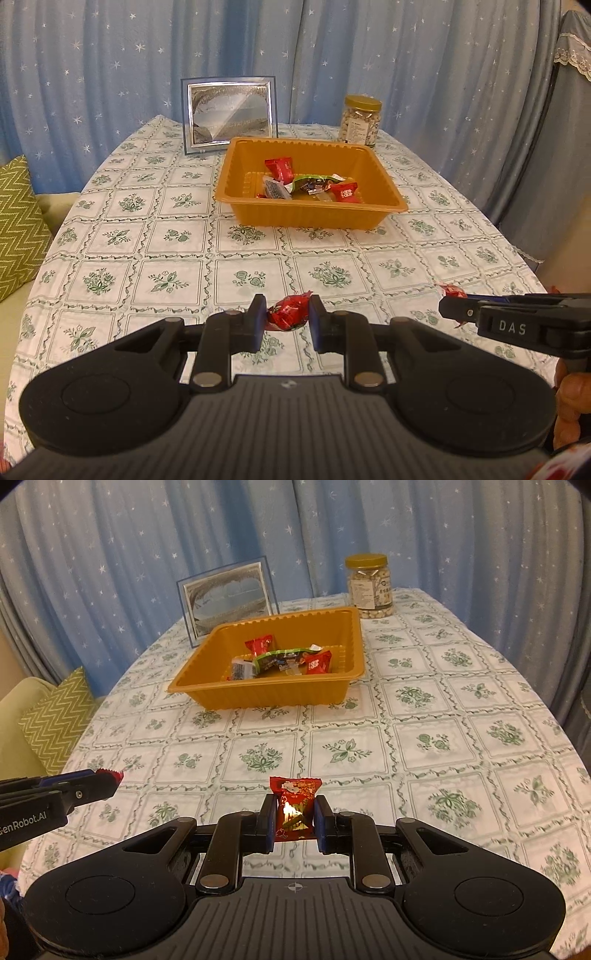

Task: Organize snacks
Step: 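Carry both red candies toward the orange tray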

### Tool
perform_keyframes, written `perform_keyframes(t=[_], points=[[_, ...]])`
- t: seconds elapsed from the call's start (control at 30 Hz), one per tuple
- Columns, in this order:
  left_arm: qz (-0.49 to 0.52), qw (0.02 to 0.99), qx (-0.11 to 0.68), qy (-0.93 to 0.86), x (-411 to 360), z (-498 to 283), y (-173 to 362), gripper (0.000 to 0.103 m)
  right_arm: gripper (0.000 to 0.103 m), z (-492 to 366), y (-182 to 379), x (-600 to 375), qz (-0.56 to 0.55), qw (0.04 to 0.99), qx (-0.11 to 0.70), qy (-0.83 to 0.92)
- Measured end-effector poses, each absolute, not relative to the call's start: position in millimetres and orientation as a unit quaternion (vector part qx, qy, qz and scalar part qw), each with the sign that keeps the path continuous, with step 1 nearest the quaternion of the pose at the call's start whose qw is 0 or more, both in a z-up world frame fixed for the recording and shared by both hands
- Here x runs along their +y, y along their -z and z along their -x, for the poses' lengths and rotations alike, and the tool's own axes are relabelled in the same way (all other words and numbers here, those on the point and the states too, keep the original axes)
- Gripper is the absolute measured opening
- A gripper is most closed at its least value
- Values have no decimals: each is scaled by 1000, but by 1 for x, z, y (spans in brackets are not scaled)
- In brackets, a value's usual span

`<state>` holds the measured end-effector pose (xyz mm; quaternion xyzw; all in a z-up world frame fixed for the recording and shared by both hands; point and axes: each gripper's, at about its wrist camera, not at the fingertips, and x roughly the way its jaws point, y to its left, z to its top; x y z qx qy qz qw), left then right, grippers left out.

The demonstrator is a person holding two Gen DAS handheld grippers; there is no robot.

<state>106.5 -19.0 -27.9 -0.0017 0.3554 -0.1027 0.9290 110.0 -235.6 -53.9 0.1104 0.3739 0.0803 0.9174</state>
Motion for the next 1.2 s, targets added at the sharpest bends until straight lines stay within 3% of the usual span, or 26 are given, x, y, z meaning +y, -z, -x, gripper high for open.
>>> perform_keyframes(t=[0.53,1.2], points=[[5,926,362,105,-19,-96,23,22,21,-95,45,-235,-117,916,374,-80],[11,926,357,122,-24,-165,7,21,21,-163,22,-243,-104,924,361,-79]])
